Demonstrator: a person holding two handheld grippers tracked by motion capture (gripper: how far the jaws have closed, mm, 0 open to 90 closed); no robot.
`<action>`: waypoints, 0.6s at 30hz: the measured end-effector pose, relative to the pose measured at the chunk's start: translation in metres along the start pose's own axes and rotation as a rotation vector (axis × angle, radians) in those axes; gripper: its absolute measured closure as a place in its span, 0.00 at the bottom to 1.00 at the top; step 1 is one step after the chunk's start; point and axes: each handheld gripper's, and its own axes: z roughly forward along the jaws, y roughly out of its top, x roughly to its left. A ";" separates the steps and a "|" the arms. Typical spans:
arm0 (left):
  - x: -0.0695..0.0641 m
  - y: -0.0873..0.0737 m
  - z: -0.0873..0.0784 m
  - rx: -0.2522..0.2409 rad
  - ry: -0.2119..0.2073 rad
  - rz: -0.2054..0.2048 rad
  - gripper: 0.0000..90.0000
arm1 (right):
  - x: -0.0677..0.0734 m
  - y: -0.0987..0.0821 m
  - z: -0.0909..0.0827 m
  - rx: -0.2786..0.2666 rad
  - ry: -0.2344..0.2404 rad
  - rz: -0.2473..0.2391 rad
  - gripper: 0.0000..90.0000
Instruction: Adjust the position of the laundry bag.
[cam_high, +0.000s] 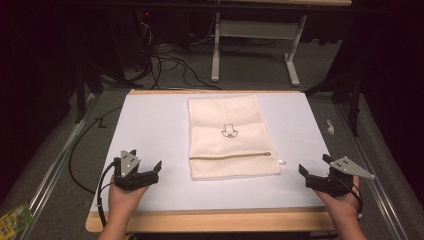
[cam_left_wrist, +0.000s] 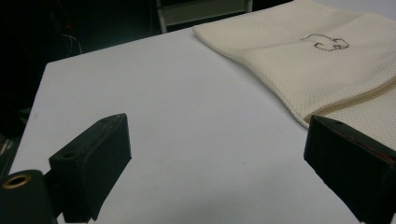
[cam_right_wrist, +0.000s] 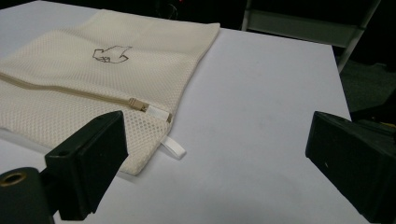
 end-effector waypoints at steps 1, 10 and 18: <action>0.000 0.000 0.000 0.000 0.000 0.000 0.09 | 0.000 0.000 0.000 0.000 0.000 0.000 0.06; 0.002 0.000 0.003 0.027 -0.027 -0.055 0.10 | -0.002 -0.003 0.003 0.009 -0.010 0.010 0.06; -0.005 0.005 0.002 0.034 -0.093 -0.086 0.18 | -0.001 -0.003 0.003 0.008 -0.007 0.004 0.08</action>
